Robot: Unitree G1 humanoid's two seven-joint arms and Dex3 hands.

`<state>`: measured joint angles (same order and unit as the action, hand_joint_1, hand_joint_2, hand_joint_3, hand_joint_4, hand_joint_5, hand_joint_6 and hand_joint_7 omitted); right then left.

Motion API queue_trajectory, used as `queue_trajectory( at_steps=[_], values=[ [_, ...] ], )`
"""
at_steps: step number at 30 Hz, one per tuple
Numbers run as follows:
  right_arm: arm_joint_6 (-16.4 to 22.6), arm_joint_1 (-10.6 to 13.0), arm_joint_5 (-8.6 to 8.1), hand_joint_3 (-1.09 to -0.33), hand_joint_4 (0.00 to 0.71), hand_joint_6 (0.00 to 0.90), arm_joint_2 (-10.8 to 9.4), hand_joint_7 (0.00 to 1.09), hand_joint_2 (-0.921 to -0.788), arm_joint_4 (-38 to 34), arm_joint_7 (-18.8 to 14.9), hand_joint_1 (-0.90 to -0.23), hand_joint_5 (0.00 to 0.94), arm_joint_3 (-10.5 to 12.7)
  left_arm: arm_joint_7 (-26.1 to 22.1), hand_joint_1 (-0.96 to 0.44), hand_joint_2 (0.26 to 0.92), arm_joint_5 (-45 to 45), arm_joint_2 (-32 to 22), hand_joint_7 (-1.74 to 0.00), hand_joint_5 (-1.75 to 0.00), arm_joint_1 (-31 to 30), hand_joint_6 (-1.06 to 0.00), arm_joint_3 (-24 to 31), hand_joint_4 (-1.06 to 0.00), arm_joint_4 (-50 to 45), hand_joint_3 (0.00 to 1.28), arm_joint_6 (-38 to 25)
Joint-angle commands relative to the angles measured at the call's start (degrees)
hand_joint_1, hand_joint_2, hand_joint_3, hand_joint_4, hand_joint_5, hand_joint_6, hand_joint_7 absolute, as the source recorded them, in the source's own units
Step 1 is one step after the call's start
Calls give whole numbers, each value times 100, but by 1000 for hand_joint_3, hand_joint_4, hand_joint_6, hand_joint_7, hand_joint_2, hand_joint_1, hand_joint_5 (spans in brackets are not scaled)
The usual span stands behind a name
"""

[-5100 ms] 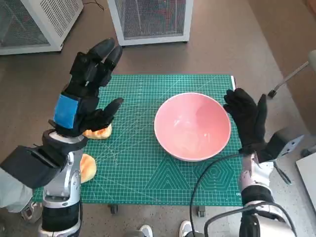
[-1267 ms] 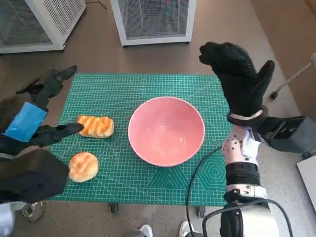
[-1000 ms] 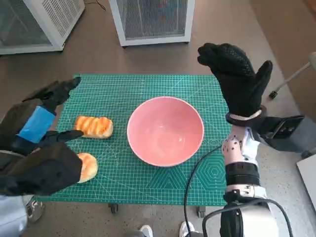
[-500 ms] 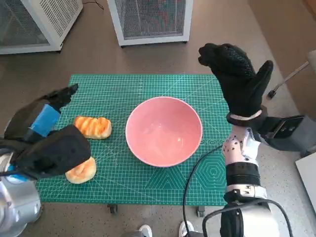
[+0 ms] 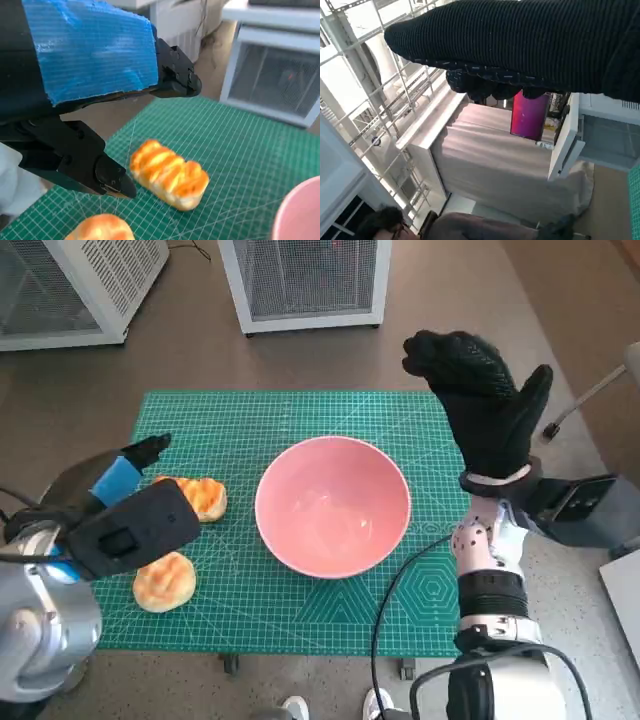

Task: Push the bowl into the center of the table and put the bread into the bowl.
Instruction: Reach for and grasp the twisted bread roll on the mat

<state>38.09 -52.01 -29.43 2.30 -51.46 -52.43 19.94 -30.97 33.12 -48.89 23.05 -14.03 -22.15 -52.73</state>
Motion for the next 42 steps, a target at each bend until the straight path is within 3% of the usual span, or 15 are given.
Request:
queue_trajectory(
  at_steps=[1,13,31,38,42],
  values=[
    [-87,177,-9,-474,496,669,22,4,-921,-40,6,-405,1,4,-45,93,767,67,125,-7,-1,239,-364,-197,-233,415,17,196],
    [-85,273,133,-467,506,673,50,5,-921,59,214,-449,5,-70,66,48,771,265,568,-3,0,665,-361,-677,-222,1552,20,739],
    [-89,384,116,-463,513,675,88,5,-921,220,304,-463,4,-163,1005,17,813,681,1330,-18,-10,1099,-398,-1116,-252,3954,38,2067],
    [-111,430,101,-462,513,675,86,5,-921,326,344,-465,3,-185,1293,48,832,782,1499,-50,-43,1310,-477,-1182,-351,4735,46,2446],
    [-171,474,72,-449,513,677,73,5,-921,408,366,-466,2,-197,1452,75,860,822,1555,-75,-88,1369,-567,-1185,-534,5086,57,2621]
  ],
)
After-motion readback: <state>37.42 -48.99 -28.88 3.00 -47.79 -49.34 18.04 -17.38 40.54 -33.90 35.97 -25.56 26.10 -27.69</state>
